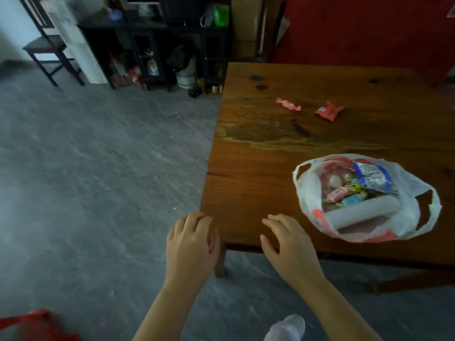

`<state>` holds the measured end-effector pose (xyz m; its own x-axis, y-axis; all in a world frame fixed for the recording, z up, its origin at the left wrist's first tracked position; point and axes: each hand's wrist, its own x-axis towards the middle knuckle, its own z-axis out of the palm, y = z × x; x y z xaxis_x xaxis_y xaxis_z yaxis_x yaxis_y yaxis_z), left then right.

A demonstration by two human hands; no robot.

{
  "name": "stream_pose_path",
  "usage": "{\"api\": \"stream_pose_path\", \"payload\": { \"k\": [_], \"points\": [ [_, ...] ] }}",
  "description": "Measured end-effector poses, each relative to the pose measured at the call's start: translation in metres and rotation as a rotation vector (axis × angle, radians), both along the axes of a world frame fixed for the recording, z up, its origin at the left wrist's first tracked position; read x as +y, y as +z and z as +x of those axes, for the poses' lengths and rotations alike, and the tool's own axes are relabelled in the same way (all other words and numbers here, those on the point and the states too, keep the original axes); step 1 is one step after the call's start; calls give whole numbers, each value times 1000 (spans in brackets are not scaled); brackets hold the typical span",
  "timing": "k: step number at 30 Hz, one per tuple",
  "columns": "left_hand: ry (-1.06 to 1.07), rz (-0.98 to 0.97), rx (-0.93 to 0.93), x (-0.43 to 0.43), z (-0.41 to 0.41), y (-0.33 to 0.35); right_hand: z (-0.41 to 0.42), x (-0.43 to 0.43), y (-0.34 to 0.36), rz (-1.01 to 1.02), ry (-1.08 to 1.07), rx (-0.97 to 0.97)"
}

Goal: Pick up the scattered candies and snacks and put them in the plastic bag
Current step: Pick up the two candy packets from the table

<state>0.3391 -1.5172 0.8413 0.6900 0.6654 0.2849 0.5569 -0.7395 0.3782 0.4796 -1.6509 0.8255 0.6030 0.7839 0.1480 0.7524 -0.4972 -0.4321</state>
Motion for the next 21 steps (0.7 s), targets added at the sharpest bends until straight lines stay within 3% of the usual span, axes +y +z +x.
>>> {"api": "stream_pose_path", "payload": {
  "k": [6,11,17,21],
  "points": [
    [175,-115,54,43,-93,-10,-82,85,-2,-21,215,27],
    [304,-151,18,82,-140,-29,-102,138,-9,-105,312,19],
    [379,-227,8,152,-155,-46,-101,221,-31,-167,352,31],
    [336,-133,20,241,-134,-33,-81,290,-43,-136,274,83]
  ]
}}
